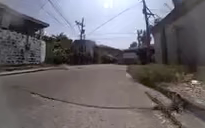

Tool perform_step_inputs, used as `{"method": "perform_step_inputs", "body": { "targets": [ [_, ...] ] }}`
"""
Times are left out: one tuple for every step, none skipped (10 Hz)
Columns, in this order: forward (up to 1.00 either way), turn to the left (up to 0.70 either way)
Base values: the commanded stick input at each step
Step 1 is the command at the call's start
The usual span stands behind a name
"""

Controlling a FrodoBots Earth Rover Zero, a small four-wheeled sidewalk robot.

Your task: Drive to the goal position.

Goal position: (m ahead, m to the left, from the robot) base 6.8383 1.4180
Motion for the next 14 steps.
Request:
{"method": "perform_step_inputs", "body": {
  "targets": [
    [1.0,-0.4],
    [1.0,-0.29],
    [1.0,-0.08],
    [1.0,0.0],
    [1.0,0.0],
    [1.0,0.0],
    [1.0,0.0],
    [1.0,0.0],
    [1.0,0.0],
    [1.0,0.0],
    [1.0,0.0],
    [1.0,0.0],
    [1.0,0.0],
    [1.0,0.0]
  ]
}}
